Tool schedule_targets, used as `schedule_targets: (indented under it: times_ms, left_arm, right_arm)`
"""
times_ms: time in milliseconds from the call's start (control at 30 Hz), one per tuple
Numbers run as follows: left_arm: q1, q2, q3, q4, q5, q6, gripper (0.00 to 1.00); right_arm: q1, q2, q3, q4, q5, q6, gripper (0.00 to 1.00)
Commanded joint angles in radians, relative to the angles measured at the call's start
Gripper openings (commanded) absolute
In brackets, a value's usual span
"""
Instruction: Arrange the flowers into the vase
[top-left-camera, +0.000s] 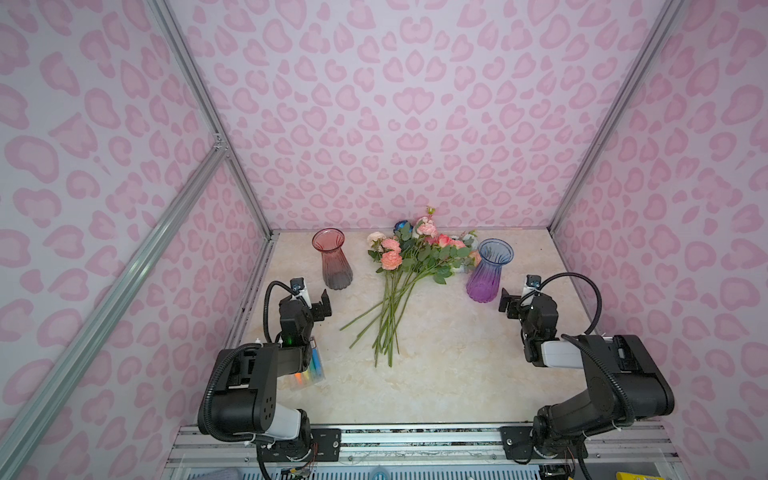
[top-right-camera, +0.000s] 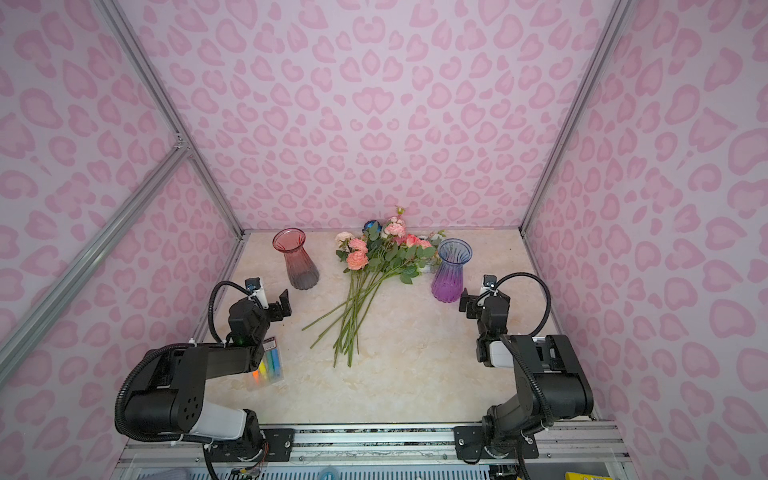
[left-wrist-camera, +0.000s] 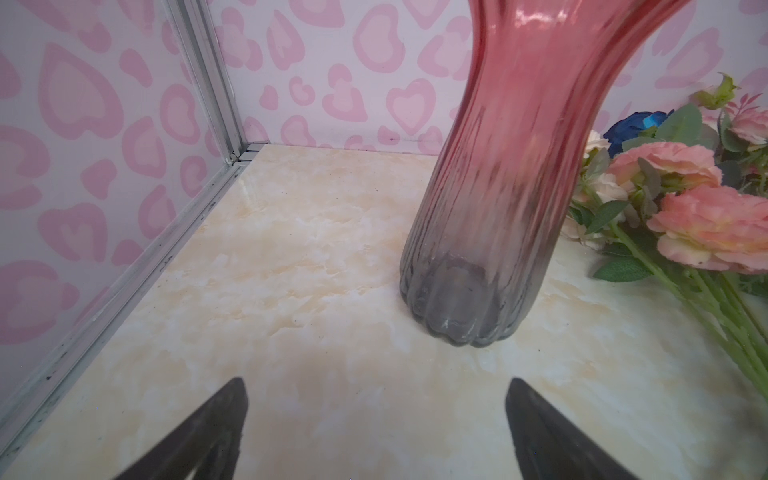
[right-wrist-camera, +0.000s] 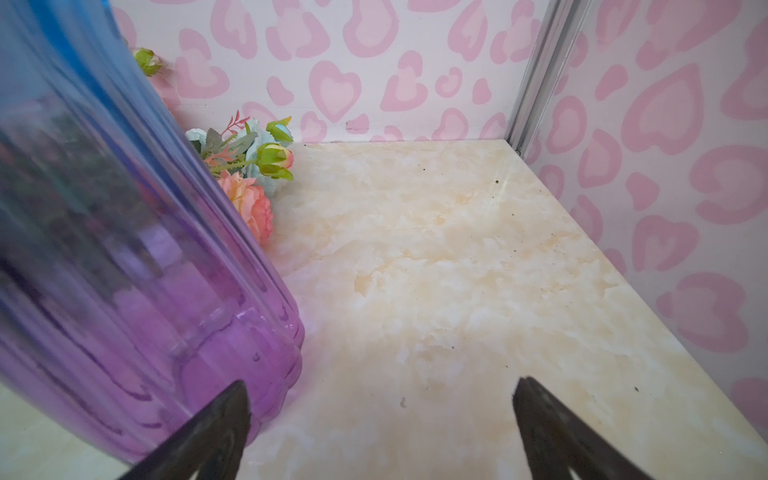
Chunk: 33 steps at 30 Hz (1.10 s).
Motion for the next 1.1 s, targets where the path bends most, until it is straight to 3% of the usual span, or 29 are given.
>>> schedule_targets:
  times_ms: [0, 1067]
  left_arm:
    - [0.000, -0.002, 0.001, 0.027, 0.003, 0.003, 0.98]
    - [0.000, -0.001, 0.001, 0.027, 0.004, 0.002, 0.98]
  right_arm:
    - [0.000, 0.003, 0.001, 0.002, 0.002, -0.005, 1.00]
    - [0.008, 0.002, 0.003, -0.003, 0.021, -0.004, 1.00]
